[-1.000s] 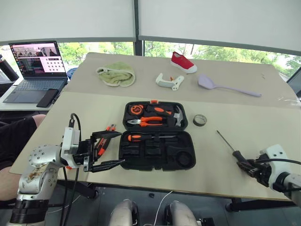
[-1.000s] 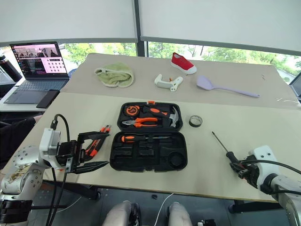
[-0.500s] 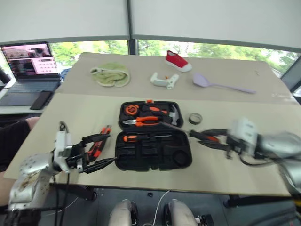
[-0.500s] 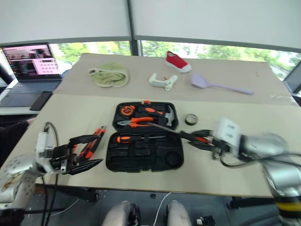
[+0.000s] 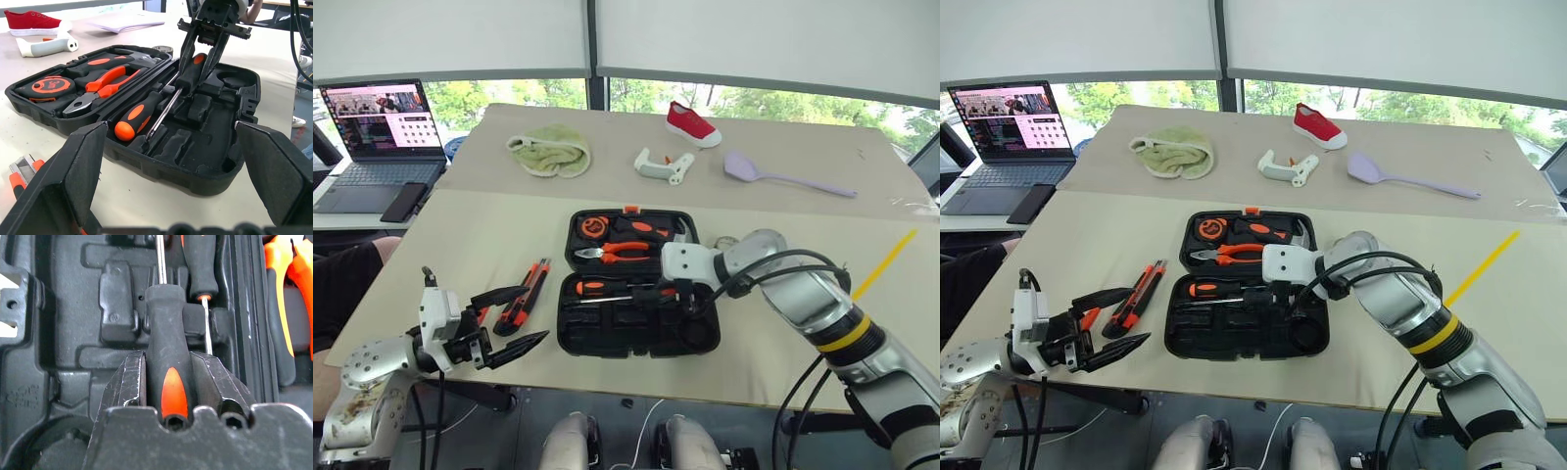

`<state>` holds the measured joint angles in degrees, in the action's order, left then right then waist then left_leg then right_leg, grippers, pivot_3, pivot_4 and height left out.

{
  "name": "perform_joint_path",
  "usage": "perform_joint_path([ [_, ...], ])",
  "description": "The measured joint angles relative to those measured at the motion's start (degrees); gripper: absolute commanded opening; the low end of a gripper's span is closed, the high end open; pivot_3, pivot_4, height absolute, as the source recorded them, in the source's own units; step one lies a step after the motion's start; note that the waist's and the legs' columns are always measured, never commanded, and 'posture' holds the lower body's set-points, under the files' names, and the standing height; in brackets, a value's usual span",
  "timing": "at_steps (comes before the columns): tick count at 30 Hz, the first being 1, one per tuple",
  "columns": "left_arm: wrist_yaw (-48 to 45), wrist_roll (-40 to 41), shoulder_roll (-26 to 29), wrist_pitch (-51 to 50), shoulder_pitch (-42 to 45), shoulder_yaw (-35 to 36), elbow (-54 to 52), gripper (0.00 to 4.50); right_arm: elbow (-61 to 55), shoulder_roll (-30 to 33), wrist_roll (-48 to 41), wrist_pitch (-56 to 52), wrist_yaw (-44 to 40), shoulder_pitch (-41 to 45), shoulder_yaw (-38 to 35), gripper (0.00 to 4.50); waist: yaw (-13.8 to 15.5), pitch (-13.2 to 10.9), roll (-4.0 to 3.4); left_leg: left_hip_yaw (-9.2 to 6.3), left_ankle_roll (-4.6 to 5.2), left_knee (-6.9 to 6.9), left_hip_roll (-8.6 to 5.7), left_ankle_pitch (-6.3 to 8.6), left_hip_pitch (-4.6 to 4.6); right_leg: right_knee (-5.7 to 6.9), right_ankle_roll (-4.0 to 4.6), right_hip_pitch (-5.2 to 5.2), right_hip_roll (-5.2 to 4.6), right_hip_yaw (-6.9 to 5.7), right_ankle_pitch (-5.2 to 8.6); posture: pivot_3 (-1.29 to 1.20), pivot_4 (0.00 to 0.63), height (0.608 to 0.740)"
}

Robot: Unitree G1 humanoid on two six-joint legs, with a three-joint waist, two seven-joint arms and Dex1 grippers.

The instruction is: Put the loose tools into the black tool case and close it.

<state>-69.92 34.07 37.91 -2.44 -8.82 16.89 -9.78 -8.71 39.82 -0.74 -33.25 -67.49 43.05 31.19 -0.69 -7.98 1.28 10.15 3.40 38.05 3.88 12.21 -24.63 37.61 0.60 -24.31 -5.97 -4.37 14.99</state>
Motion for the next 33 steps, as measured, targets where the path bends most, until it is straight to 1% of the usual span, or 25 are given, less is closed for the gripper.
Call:
perform_joint_path([
  [8, -3.25, -0.43, -0.2, 4.79, -1.89, 0.04, 4.63, 4.5, -0.58, 1.05, -0.1, -4.39, -0.89, 0.3, -0.61, 1.02, 0.02, 0.0, 0.0, -0.04, -0.16, 0.0, 0.0, 0.16, 0.0, -0.01, 0.01, 0.01, -0.09, -0.08, 0.0, 0.0, 0.15, 0.736],
  [12, -4.09, -0.5, -0.38, 6.38, -2.13, 0.04, 5.91, 4.5, -0.54, 1.94, -0.01, -4.82, -0.61, -0.03, -1.08, 1.02, -0.04, 0.0, 0.0, -0.05, -0.13, 0.0, 0.0, 0.16, 0.0, 0.0, 0.01, 0.01, -0.09, -0.09, 0.01, 0.0, 0.15, 0.736],
  [25, -6.1, -1.26, -1.48, 10.49, -1.21, -0.04, 10.63, 4.5, 1.25, 2.62, 0.47, 0.3, -1.9, -0.99, -1.56, 1.02, -0.14, 0.0, 0.0, -0.05, -0.08, 0.0, 0.01, 0.12, 0.0, 0.0, 0.0, 0.02, -0.04, -0.1, 0.01, 0.0, 0.15, 0.736],
  [27, -6.26, -1.34, -1.74, 11.22, -1.27, -0.04, 10.83, 4.5, 1.88, 2.44, 0.49, 1.08, -2.08, -1.08, -1.73, 2.03, -0.15, 0.0, 0.0, -0.05, -0.07, 0.0, 0.01, 0.1, 0.0, -0.01, 0.01, 0.02, -0.03, -0.1, 0.01, 0.0, 0.15, 0.736],
  [28, -6.37, -1.42, -1.88, 11.69, -1.29, -0.04, 10.84, 4.5, 2.67, 2.11, 0.53, 2.05, -2.08, -1.08, -2.02, 2.27, -0.15, 0.0, 0.0, -0.05, -0.07, 0.0, 0.02, 0.1, 0.0, -0.01, 0.01, 0.02, -0.02, -0.11, 0.01, 0.0, 0.15, 0.736],
  [31, -6.55, -1.75, -2.29, 12.36, -1.38, -0.09, 11.06, 4.5, 4.88, 1.17, 0.46, 5.8, -2.16, -1.11, -3.04, 3.36, -0.16, 0.0, 0.0, -0.05, -0.07, 0.0, 0.03, 0.09, 0.0, 0.0, 0.02, 0.02, 0.01, -0.11, 0.01, 0.0, 0.15, 0.736],
  [32, -6.55, -1.92, -2.31, 12.36, -1.42, -0.11, 11.09, 4.5, 5.19, 1.02, 0.21, 7.4, -2.36, -1.12, -3.4, 3.61, -0.17, 0.0, 0.0, -0.05, -0.02, 0.0, 0.03, 0.07, -0.01, 0.0, 0.01, 0.01, 0.02, -0.11, 0.02, 0.0, 0.15, 0.736],
  [33, -6.54, -2.06, -2.31, 12.37, -1.46, -0.1, 11.13, 4.5, 5.52, 0.49, -0.67, 9.1, -2.84, -1.12, -4.27, 3.61, -0.19, 0.0, 0.0, -0.05, 0.02, 0.0, 0.04, 0.03, 0.0, 0.0, 0.02, 0.01, 0.05, -0.1, 0.02, 0.0, 0.15, 0.736],
])
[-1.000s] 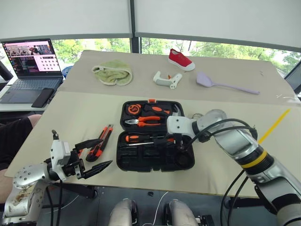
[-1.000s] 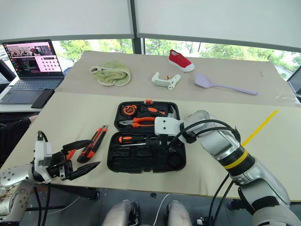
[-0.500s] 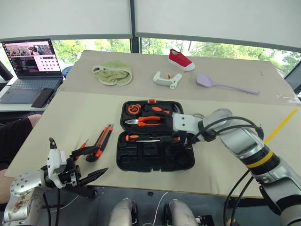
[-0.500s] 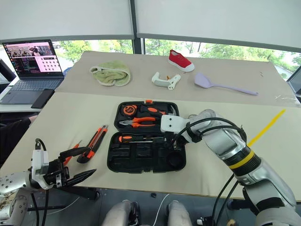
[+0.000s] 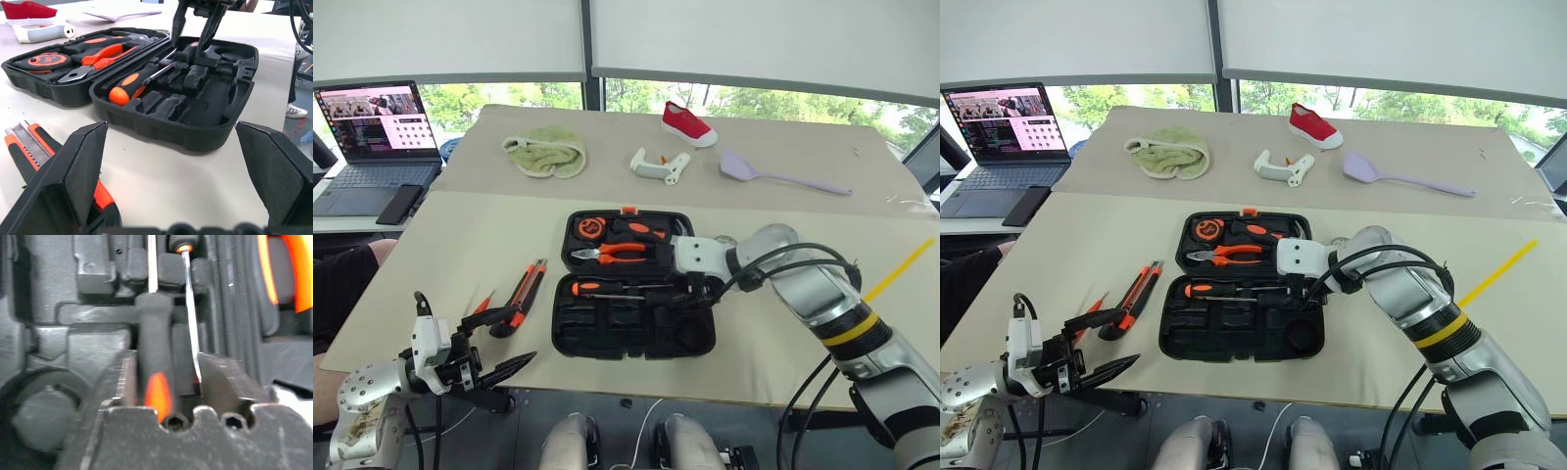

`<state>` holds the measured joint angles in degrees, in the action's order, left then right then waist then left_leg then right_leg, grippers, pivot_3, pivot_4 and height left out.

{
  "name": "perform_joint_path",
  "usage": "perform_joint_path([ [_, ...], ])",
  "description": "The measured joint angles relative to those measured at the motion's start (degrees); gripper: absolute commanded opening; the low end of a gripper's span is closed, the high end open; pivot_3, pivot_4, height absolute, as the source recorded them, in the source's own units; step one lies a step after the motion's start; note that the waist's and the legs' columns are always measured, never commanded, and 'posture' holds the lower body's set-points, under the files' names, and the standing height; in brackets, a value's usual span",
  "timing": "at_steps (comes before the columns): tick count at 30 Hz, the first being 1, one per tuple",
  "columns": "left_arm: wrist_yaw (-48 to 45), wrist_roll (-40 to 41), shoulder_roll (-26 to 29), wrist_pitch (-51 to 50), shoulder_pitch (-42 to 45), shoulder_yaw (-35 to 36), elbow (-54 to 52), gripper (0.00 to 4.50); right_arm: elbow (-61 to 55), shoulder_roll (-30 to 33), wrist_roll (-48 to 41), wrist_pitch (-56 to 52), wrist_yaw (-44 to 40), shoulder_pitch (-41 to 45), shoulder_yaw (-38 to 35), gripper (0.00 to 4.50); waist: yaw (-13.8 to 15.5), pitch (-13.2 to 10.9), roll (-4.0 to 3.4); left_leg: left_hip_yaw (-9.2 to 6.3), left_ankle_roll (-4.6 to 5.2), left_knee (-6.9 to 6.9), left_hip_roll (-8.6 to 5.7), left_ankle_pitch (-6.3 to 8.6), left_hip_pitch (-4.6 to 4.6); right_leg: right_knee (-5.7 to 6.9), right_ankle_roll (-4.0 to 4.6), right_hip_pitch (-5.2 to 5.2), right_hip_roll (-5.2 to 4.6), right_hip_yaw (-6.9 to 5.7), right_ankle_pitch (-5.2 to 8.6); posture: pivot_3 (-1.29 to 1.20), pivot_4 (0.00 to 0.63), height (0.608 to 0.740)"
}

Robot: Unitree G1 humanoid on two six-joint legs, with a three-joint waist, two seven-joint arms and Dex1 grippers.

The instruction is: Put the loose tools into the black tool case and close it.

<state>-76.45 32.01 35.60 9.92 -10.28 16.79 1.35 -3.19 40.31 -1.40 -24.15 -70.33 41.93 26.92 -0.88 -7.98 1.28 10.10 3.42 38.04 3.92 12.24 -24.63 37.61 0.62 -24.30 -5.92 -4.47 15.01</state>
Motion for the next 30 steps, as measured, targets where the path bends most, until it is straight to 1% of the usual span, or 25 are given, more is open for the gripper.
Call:
perform_joint_path([
  [3, 0.04, -0.26, 0.0, -0.01, 0.11, -0.03, 0.03, 4.5, -0.05, -1.88, -2.85, 2.95, -1.04, 0.02, -2.24, 3.61, -0.06, 0.0, 0.0, 0.0, 0.01, 0.0, 0.03, 0.0, 0.0, 0.01, 0.0, 0.01, 0.23, 0.01, 0.0, 0.0, 0.15, 0.736],
  [6, 0.56, -0.3, 0.01, -0.27, 0.3, -0.03, 0.02, 4.5, -0.02, -2.41, -7.09, 3.13, -2.11, 0.24, -6.92, 2.81, 0.05, 0.0, 0.0, -0.03, 0.04, 0.0, 0.02, 0.02, 0.0, 0.0, 0.0, 0.03, 0.2, 0.01, -0.01, 0.0, 0.15, 0.736],
  [8, 0.83, -0.3, 0.05, -0.44, 0.4, -0.01, 0.02, 4.5, 0.17, -2.11, -8.29, 3.15, -2.26, -0.04, -8.51, 2.15, 0.16, 0.0, 0.0, -0.04, 0.03, 0.0, 0.0, 0.04, 0.01, -0.02, 0.0, 0.05, 0.16, -0.01, -0.01, 0.0, 0.15, 0.736],
  [10, 1.26, -0.3, 0.13, -0.83, 0.65, -0.01, -0.14, 4.5, 0.6, -2.18, -8.39, 3.23, -1.86, -1.91, -8.73, 1.47, 0.17, 0.02, 0.03, -0.08, 0.02, 0.0, 0.01, 0.06, 0.01, -0.04, 0.01, 0.07, -0.03, -0.05, -0.01, 0.0, 0.15, 0.736],
  [12, 1.79, -0.3, 0.15, -1.64, 0.76, -0.04, -0.68, 4.5, 1.65, -4.96, -8.49, 3.38, -0.3, -4.61, -8.64, 0.7, 0.05, 0.02, 0.04, -0.08, 0.02, 0.0, 0.01, 0.04, 0.01, 0.02, 0.02, 0.06, -0.07, -0.05, -0.01, 0.0, 0.15, 0.736],
  [13, 1.96, -0.31, 0.16, -1.96, 0.89, -0.08, -0.92, 4.5, 1.94, -6.05, -8.48, 3.51, 0.22, -5.43, -8.24, 0.45, -0.1, 0.01, 0.02, -0.08, 0.01, 0.0, 0.01, 0.02, 0.0, 0.03, 0.02, 0.04, -0.05, -0.03, 0.0, 0.0, 0.15, 0.736],
  [14, 2.19, -0.31, 0.35, -2.77, 1.11, -0.35, -1.72, 4.5, 2.28, -6.73, -8.1, 4.89, 0.33, -6.54, -7.04, 0.07, -0.19, 0.01, 0.02, -0.08, 0.0, 0.0, 0.01, -0.02, -0.01, 0.07, 0.03, 0.04, -0.03, -0.02, 0.0, 0.0, 0.15, 0.736],
  [17, 2.75, -0.31, 1.27, -4.21, 1.35, -0.56, -3.22, 4.5, 3.93, -7.58, -5.96, 7.49, 0.63, -7.7, -4.85, 0.02, -0.19, 0.01, 0.02, -0.08, -0.03, 0.0, 0.01, -0.06, 0.01, 0.07, 0.03, 0.06, 0.24, -0.02, 0.01, 0.0, 0.15, 0.736],
  [21, 3.02, -0.3, 2.16, -5.22, 1.48, -0.54, -3.47, 4.5, 5.7, -8.11, -3.62, 10.28, 0.67, -7.83, -2.95, 0.02, -0.17, 0.01, 0.02, -0.08, -0.02, 0.0, 0.03, -0.03, 0.09, 0.06, 0.03, 0.11, 0.26, -0.02, 0.01, 0.0, 0.15, 0.736],
  [23, 2.79, -0.3, 2.56, -5.22, 1.48, -0.47, -3.45, 4.5, 6.3, -8.24, -2.92, 11.28, 0.7, -7.72, -2.71, 0.02, -0.15, 0.02, 0.03, -0.09, -0.14, 0.0, 0.04, 0.07, 0.29, 0.05, 0.03, 0.16, 0.26, -0.01, 0.01, 0.0, 0.15, 0.736],
  [27, 2.65, -0.29, 2.94, -5.22, 1.45, -0.29, -3.4, 4.5, 7.74, -9.81, -2.25, 11.13, 1.24, -7.29, -2.81, 0.02, -0.23, 0.03, 0.05, -0.1, -0.32, 0.0, 0.13, 0.27, 0.43, 0.05, 0.09, 0.16, 0.19, 0.02, -0.01, 0.0, 0.15, 0.736],
  [30, 2.67, -0.28, 3.01, -5.22, 1.05, -0.05, -3.41, 4.5, 7.74, -10.61, -3.92, 7.89, 1.29, -7.29, -3.68, 0.02, -0.25, 0.03, 0.05, -0.11, -0.38, 0.0, 0.16, 0.25, 0.42, 0.08, 0.15, 0.12, 0.09, 0.02, -0.04, 0.0, 0.15, 0.736],
])
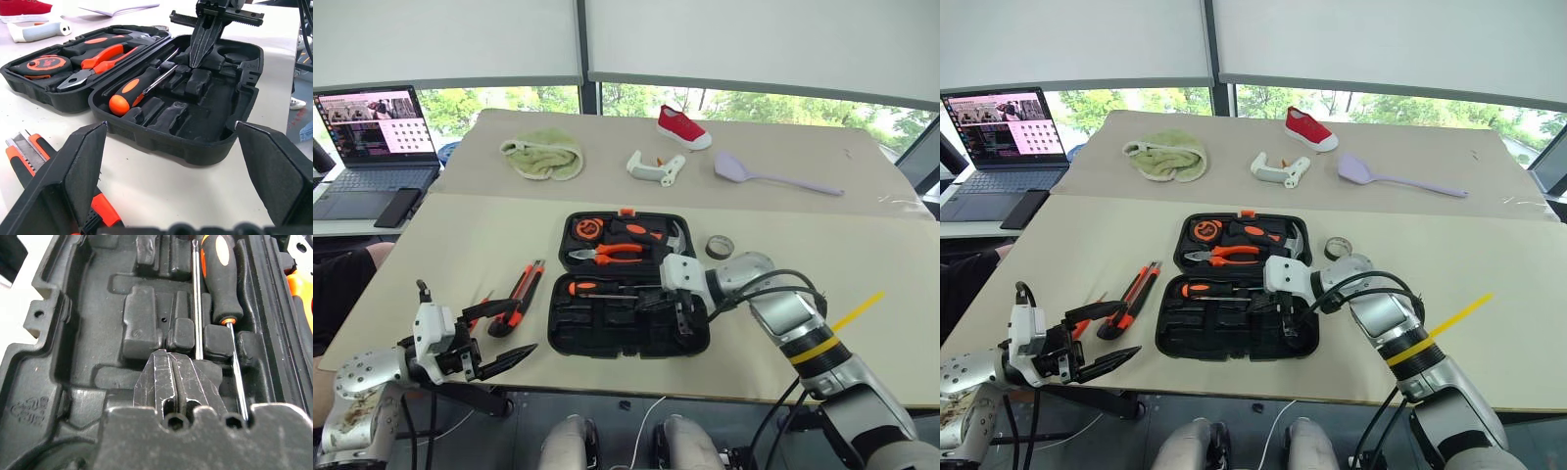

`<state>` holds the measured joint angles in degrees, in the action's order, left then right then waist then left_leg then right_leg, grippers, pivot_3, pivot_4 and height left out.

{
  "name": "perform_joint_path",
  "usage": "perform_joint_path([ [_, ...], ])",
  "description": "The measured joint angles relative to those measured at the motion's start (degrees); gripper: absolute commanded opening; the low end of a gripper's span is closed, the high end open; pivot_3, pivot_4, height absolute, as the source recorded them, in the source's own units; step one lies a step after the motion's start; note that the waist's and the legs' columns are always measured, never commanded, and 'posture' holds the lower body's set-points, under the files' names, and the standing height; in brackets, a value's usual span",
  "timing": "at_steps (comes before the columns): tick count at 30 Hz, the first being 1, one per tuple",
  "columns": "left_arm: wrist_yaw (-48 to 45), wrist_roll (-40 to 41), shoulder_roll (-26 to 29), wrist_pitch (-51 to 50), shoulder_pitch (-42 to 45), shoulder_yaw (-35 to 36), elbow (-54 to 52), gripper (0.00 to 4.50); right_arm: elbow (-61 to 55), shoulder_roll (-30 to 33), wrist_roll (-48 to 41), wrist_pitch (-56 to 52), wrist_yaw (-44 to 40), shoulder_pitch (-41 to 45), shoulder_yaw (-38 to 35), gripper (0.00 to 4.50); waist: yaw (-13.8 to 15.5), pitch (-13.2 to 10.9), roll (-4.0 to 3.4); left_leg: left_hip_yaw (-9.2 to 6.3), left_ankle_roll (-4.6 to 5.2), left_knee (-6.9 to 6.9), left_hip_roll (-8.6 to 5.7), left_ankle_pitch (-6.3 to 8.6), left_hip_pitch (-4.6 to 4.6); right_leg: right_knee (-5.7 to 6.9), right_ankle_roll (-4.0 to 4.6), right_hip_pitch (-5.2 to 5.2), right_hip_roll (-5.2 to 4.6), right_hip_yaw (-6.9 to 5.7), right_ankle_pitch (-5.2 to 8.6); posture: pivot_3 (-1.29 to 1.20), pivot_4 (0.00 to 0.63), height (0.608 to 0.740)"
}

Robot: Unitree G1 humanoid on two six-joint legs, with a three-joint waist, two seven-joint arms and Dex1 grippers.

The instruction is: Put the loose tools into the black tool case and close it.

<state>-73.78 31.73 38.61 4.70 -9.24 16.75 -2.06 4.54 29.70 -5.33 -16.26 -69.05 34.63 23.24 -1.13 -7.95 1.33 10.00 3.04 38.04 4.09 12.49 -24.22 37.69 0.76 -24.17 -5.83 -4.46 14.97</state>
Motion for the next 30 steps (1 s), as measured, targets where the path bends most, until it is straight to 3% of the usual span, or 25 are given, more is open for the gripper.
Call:
perform_joint_path([
  [6, 0.3, 0.09, 0.3, -0.6, -0.73, 0.32, -0.6, 4.5, -2.13, 0.06, -6.55, -2.93, -2.57, -0.1, -4.19, 0.02, 0.13, -0.01, -0.01, -0.01, 0.18, 0.0, -0.07, -0.09, -0.18, 0.01, 0.0, 0.02, -0.06, -0.01, 0.0, 0.0, 0.15, 0.736],
  [17, 1.15, 0.1, 0.36, -2.23, 0.28, 0.32, -1.03, 4.5, 3.9, -0.57, -1.34, 3.79, 0.59, 0.67, -2.51, 0.02, 0.11, -0.01, -0.02, -0.01, 0.12, -0.01, -0.08, -0.06, -0.09, 0.01, -0.01, 0.01, -0.04, -0.04, 0.01, 0.0, 0.15, 0.736],
  [30, 1.75, 0.42, 0.37, -2.56, -1.4, 1.89, -2.0, 4.5, -0.87, -1.3, 2.01, 1.76, 2.19, 0.39, -1.03, 0.02, -0.12, 0.01, 0.0, -0.03, -0.01, -0.1, -0.03, 0.0, -0.02, -0.01, 0.03, -0.02, -0.09, -0.02, 0.02, 0.0, 0.15, 0.736],
])
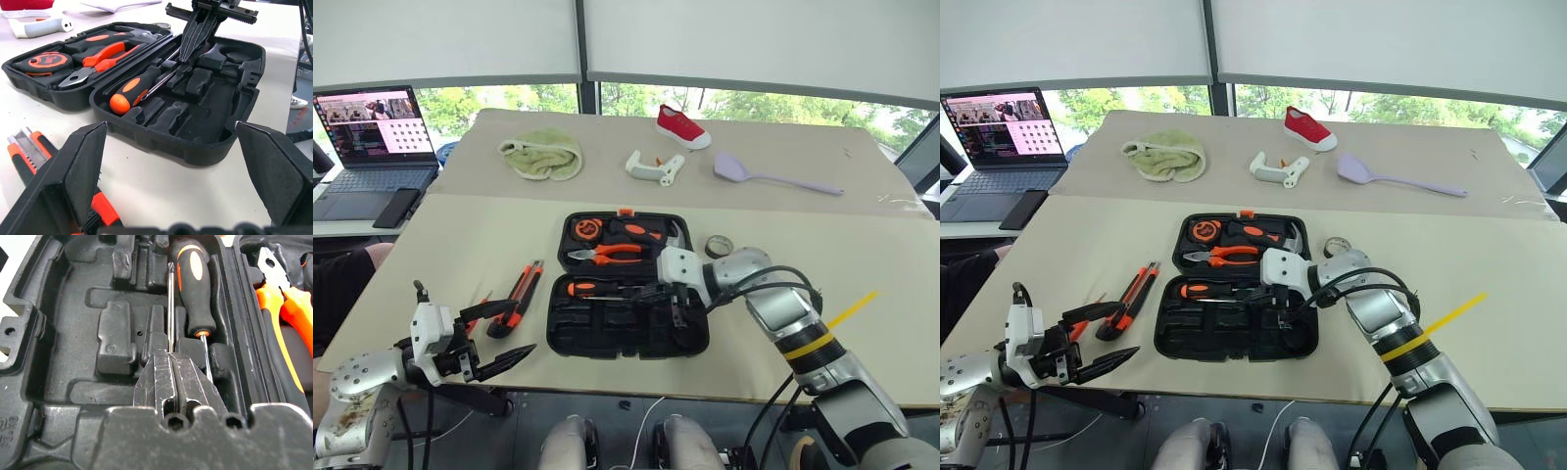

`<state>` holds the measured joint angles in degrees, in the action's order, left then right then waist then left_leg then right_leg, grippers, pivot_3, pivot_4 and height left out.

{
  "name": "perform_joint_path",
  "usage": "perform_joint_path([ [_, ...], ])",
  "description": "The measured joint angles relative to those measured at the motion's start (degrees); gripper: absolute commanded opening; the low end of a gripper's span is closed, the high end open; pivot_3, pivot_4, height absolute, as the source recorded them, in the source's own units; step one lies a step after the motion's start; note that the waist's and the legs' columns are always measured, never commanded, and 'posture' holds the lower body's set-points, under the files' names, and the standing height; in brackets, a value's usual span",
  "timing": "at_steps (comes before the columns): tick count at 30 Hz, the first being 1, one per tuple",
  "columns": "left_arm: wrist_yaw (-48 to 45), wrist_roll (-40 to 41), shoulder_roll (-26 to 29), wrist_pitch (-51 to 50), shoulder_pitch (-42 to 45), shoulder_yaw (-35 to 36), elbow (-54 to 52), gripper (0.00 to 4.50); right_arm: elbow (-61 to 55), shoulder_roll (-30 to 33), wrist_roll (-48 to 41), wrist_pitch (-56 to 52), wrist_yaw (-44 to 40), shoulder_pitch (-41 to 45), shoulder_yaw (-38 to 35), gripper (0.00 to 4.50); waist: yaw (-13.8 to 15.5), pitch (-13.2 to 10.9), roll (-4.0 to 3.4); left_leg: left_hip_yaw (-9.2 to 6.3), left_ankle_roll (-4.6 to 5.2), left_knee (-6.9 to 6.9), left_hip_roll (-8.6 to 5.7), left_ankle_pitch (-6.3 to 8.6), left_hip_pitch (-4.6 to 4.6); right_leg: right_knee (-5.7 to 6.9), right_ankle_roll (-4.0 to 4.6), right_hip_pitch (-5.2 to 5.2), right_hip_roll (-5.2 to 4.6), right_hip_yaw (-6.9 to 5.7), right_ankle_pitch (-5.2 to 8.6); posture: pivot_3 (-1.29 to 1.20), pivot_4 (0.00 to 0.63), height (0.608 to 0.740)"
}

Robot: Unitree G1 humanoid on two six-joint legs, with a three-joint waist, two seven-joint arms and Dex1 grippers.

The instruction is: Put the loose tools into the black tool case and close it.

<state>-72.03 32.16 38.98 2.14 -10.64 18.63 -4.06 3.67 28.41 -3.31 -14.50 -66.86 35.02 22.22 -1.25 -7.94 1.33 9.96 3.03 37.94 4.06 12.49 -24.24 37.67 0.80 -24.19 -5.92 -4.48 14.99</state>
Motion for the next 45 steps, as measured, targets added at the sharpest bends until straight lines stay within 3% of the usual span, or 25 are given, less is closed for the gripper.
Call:
perform_joint_path([
  [8, 3.98, 3.93, 1.33, -3.71, -9.95, 15.99, 5.43, 4.5, -13.78, 8.18, -17.57, -3.39, -1.78, -17.83, -20.29, 2.47, 0.54, -0.08, 0.06, -0.2, 0.22, -0.04, -0.09, 0.13, -0.17, -0.33, -0.12, 0.04, -0.25, -0.17, 0.06, 0.0, 0.15, 0.736],
  [14, 8.17, 3.72, 1.87, -4.89, -17.41, 27.21, 13.19, 4.5, -14.01, 7.56, -25.69, 9.03, -6.54, -32.79, -34.89, 4.4, 0.54, -0.1, 0.08, -0.24, 0.25, -0.16, -0.11, 0.19, -0.15, -0.58, -0.2, 0.1, -0.3, -0.21, 0.07, 0.0, 0.15, 0.736],
  [20, 14.6, 2.59, 2.82, -12.32, -20.2, 29.65, 15.13, 4.5, -11.18, 7.91, -27.99, 15.62, -10.1, -41.49, -39.64, 4.46, 0.82, -0.12, 0.15, -0.25, 0.25, -0.16, -0.11, 0.21, -0.14, -0.61, 0.09, 0.11, -0.42, -0.16, 0.24, 0.0, 0.15, 0.736],
  [25, 13.29, 6.5, 6.82, -21.67, -18.62, 27.42, 5.7, 4.5, -18.88, 7.85, -31.53, 14.96, -9.93, -41.44, -37.35, 4.46, 0.86, -0.14, 0.14, -0.29, 0.2, -0.18, -0.05, 0.2, -0.14, -0.6, 0.14, 0.1, -0.57, -0.09, 0.21, 0.0, 0.15, 0.736],
  [31, 19.64, 7.34, 15.89, -38.45, -12.03, 18.23, -5.97, 4.5, -28.05, 9.75, -33.98, 8.38, -5.23, -32.48, -31.89, 4.46, 0.63, -0.19, 0.06, -0.23, 0.18, -0.24, -0.14, 0.21, -0.15, -0.65, 0.05, 0.05, -0.58, 0.01, 0.13, 0.0, 0.15, 0.736],
  [37, 28.75, 3.04, 15.79, -46.1, -1.1, 6.02, -7.38, 4.5, -28.08, 12.53, -33.9, 5.0, -5.1, -28.31, -29.32, 4.46, 0.8, -0.26, 0.16, -0.22, 0.07, -0.28, -0.14, 0.13, -0.18, -0.63, -0.16, 0.05, -0.42, -0.12, 0.0, 0.0, 0.15, 0.736],
  [40, 31.57, 1.11, 15.8, -49.24, 1.98, 3.0, -8.51, 3.83, -27.91, 13.45, -33.85, 4.24, -5.18, -27.99, -28.83, 4.5, 1.06, -0.27, 0.06, -0.21, 0.07, -0.28, -0.16, 0.12, -0.13, -0.57, -0.17, 0.07, -0.42, -0.19, 0.0, 0.0, 0.15, 0.736],
  [45, 33.14, -1.77, 15.72, -49.82, 2.78, 0.46, -10.89, 1.91, -27.9, 13.45, -33.51, 4.24, -5.02, -27.97, -28.21, 4.5, 1.52, -0.26, -0.01, -0.19, 0.09, -0.28, -0.18, 0.14, -0.08, -0.57, -0.19, 0.09, -0.48, -0.3, 0.0, 0.0, 0.15, 0.736],
])
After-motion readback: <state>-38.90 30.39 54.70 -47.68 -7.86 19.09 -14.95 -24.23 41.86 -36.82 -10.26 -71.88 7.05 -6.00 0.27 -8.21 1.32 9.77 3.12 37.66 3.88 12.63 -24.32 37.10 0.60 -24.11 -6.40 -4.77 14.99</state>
